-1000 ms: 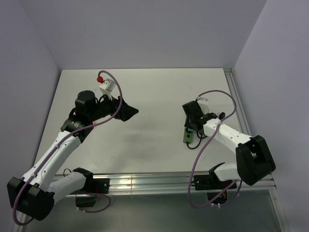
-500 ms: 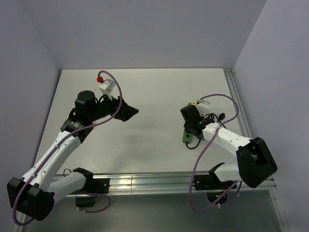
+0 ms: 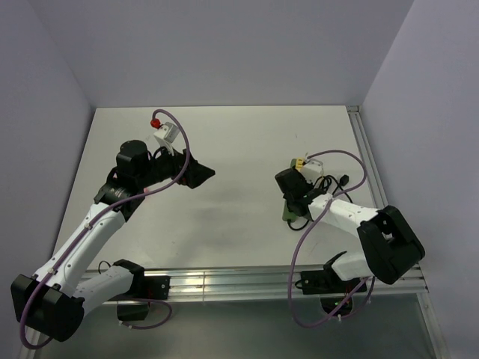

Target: Insert the plug

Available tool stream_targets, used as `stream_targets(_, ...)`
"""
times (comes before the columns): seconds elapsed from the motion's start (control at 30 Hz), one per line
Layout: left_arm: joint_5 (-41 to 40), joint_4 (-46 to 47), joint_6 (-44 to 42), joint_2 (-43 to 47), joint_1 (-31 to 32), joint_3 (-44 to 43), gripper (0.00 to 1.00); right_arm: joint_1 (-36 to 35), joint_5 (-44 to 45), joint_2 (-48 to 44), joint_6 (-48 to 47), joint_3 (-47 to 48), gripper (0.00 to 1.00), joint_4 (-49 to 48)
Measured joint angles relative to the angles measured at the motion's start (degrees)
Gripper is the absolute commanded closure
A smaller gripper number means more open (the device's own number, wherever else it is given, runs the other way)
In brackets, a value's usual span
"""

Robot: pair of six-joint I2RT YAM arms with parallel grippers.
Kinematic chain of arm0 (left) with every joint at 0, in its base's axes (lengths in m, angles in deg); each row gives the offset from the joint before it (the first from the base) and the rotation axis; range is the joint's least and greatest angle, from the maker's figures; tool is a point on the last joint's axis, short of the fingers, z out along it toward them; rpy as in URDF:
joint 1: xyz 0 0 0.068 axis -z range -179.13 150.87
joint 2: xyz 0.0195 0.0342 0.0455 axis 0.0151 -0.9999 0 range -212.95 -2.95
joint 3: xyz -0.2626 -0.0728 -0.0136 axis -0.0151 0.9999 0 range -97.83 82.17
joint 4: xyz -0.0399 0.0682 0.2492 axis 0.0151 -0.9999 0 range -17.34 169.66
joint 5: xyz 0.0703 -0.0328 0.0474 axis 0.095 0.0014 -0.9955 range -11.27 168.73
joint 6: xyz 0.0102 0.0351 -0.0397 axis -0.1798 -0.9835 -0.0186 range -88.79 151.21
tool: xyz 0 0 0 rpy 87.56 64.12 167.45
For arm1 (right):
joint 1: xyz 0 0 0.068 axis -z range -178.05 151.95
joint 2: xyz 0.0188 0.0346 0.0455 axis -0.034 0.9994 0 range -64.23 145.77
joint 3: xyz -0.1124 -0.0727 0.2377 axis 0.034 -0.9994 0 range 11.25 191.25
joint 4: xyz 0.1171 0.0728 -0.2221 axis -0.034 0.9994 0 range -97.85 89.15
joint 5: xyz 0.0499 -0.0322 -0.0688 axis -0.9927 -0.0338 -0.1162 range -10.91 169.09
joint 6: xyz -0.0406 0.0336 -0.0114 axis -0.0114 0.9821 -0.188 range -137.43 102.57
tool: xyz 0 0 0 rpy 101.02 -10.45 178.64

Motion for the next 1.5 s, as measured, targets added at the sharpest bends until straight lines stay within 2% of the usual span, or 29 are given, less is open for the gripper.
stream_targets(0.27, 0.4, 0.3, 0.0, 0.1, 0.0, 0.3, 0.01, -4.1, 8.6, 3.1, 2.1, -3.0, 1.0, -7.7)
stream_targets(0.5, 0.6, 0.4, 0.0, 0.1, 0.0, 0.3, 0.01, -4.2, 8.3, 2.1, 5.9, 0.3, 1.0, -1.3)
stream_targets(0.6, 0.6, 0.4, 0.0, 0.1, 0.0, 0.3, 0.01, -4.3, 6.6, 1.3, 7.5, 1.1, 0.91, 1.4)
stream_targets(0.63, 0.6, 0.4, 0.0, 0.1, 0.0, 0.3, 0.01, -4.3, 6.0, 0.9, 7.7, 1.2, 0.84, 1.8)
stream_targets(0.7, 0.6, 0.4, 0.0, 0.1, 0.0, 0.3, 0.01, -4.3, 4.6, 0.2, 7.9, 1.4, 0.76, 3.0)
stream_targets(0.73, 0.6, 0.4, 0.0, 0.1, 0.0, 0.3, 0.01, -4.3, 3.9, 0.0, 7.9, 1.6, 0.65, 3.8)
stream_targets(0.8, 0.6, 0.4, 0.0, 0.1, 0.0, 0.3, 0.01, -4.4, 2.4, -0.2, 7.9, 2.4, 0.54, 5.9)
stream_targets(1.17, 0.8, 0.4, 0.0, 0.1, 0.0, 0.3, 0.0, -7.5, -8.7, -2.7, 8.5, 7.0, 0.43, 18.6)
stream_targets(1.5, 1.1, 0.4, 0.0, 0.1, 0.0, 0.3, 0.01, -7.7, -9.6, -2.6, 8.3, 10.9, 0.42, 25.2)
